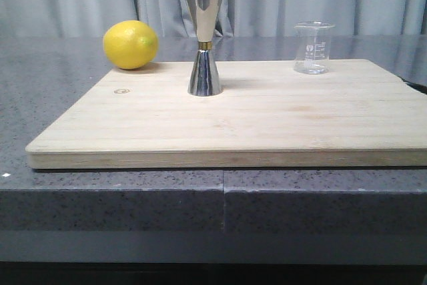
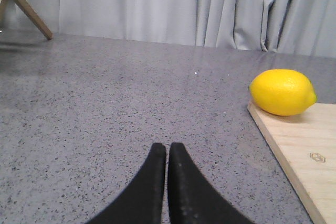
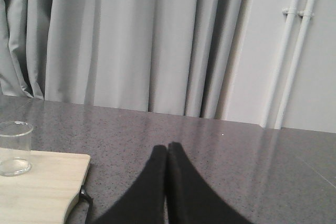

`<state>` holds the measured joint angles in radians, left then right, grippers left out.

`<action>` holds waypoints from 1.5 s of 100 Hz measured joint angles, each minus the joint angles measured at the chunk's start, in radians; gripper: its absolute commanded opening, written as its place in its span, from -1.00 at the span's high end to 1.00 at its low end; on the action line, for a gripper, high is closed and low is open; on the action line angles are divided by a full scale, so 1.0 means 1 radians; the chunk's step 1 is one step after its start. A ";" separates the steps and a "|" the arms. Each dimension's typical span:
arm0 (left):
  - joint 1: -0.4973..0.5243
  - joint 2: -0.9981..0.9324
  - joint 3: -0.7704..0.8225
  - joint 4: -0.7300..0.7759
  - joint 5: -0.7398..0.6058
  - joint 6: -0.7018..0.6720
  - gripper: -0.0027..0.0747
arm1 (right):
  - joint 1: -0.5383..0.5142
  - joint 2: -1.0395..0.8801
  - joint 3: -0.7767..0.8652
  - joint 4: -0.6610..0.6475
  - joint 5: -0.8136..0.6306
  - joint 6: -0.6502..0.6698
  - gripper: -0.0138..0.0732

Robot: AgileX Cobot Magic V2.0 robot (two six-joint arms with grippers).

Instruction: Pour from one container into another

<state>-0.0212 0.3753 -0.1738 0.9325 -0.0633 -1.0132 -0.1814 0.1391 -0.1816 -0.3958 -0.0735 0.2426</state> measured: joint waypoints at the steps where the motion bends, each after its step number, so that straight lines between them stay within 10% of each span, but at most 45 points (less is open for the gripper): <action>1: 0.000 -0.006 0.003 -0.019 0.002 0.012 0.99 | 0.000 0.000 0.000 0.000 0.000 0.000 0.84; 48: 0.000 -0.268 0.113 -0.756 0.045 0.709 0.99 | 0.000 0.000 0.000 0.000 0.000 0.000 0.84; 150: 0.000 -0.380 0.178 -0.851 0.063 0.810 0.99 | 0.000 0.000 0.000 0.000 0.000 0.000 0.84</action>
<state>-0.0212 -0.0051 0.0043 0.0817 0.0000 -0.2033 -0.1814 0.1391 -0.1816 -0.3958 -0.0735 0.2426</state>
